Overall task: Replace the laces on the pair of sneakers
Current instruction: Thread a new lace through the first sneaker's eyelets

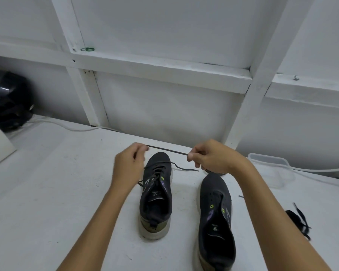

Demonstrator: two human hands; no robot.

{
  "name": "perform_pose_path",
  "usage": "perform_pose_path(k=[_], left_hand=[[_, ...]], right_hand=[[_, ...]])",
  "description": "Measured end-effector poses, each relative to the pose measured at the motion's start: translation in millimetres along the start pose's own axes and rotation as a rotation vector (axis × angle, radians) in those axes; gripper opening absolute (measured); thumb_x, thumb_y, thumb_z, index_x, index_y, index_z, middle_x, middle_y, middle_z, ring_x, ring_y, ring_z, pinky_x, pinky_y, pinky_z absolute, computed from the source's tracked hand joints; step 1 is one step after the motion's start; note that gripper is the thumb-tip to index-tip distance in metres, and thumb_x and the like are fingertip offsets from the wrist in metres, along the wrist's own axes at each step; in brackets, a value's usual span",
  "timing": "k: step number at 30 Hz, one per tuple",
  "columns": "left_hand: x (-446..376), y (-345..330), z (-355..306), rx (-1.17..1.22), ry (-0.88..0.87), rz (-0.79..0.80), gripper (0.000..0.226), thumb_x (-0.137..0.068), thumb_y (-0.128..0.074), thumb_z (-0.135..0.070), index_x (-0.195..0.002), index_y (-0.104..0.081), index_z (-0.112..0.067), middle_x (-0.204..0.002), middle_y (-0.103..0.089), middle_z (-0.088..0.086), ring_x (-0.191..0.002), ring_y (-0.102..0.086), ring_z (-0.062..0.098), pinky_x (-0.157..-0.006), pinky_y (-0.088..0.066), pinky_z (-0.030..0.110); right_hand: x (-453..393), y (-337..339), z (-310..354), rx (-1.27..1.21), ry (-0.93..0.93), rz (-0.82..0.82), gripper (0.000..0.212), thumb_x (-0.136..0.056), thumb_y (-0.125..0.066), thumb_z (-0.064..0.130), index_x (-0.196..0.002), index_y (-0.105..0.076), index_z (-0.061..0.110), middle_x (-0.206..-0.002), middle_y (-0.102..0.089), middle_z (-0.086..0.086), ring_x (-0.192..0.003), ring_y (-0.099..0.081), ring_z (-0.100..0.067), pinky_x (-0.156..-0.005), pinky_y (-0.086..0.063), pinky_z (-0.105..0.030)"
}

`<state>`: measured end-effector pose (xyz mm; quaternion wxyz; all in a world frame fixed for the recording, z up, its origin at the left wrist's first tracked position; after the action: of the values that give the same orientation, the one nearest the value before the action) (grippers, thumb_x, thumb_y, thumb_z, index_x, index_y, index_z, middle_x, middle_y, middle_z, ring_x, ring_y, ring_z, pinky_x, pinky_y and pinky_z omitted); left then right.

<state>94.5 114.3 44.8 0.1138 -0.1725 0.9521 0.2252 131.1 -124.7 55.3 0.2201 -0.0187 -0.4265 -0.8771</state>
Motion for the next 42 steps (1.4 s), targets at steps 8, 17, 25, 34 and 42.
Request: perform_pose_path(k=[8, 17, 25, 34, 42], left_hand=[[19.0, -51.4, -25.2, -0.069, -0.156, 0.412, 0.064, -0.096, -0.063, -0.036, -0.148, -0.031, -0.055, -0.125, -0.053, -0.033, -0.109, -0.055, -0.010, -0.089, -0.041, 0.003], [8.3, -31.3, -25.3, 0.036, -0.116, 0.183, 0.011, -0.094, -0.066, -0.016, -0.092, -0.075, -0.023, -0.084, -0.071, -0.022, -0.082, -0.065, -0.001, -0.072, -0.045, 0.008], [-11.8, 12.9, 19.7, -0.065, 0.095, -0.061, 0.014, -0.095, -0.065, -0.019, -0.089, -0.071, -0.030, -0.076, -0.070, -0.016, -0.076, -0.066, 0.002, -0.065, -0.041, 0.003], [15.0, -25.9, 19.7, -0.429, 0.021, 0.137, 0.029, -0.094, -0.064, -0.033, -0.122, -0.065, -0.027, -0.119, -0.061, -0.004, -0.109, -0.055, 0.021, -0.091, -0.049, 0.043], [23.8, -52.5, 47.1, -0.403, 0.096, 0.398, 0.006, -0.091, -0.068, -0.033, -0.093, -0.074, -0.033, -0.087, -0.059, -0.021, -0.081, -0.059, -0.001, -0.073, -0.044, 0.018]], right_hand=[[-2.2, -16.2, 21.5, 0.012, 0.040, 0.011, 0.022, -0.099, -0.058, 0.040, -0.086, -0.072, 0.029, -0.073, -0.072, 0.017, -0.059, -0.060, 0.005, -0.067, -0.047, -0.026], [-2.2, -23.9, 18.2, -0.004, 0.020, 0.011, 0.027, -0.100, -0.055, 0.039, -0.085, -0.073, 0.027, -0.076, -0.073, 0.015, -0.065, -0.064, -0.003, -0.064, -0.049, -0.028], [1.3, -39.4, -5.0, -0.066, -0.093, 0.038, 0.024, -0.102, -0.051, 0.020, -0.092, -0.071, 0.027, -0.081, -0.075, 0.016, -0.066, -0.068, 0.001, -0.063, -0.046, -0.022], [1.0, -58.3, -39.4, -0.424, -0.345, -0.338, 0.014, -0.095, -0.069, 0.030, -0.102, -0.076, 0.019, -0.095, -0.071, 0.002, -0.086, -0.065, -0.016, -0.075, -0.052, -0.028], [2.4, -106.0, -40.0, -0.961, -0.497, -0.360, 0.009, -0.093, -0.065, 0.000, -0.088, -0.071, 0.005, -0.079, -0.072, -0.009, -0.064, -0.070, -0.014, -0.061, -0.061, -0.024]])
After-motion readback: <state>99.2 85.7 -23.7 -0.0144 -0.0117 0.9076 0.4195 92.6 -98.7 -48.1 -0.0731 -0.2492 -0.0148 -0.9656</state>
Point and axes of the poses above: each hand's wrist, its own x-axis away from the middle knuckle, its own y-axis out of the back of the hand, z = x × y, the point moved 10 cm from there along -x, towards the middle knuckle
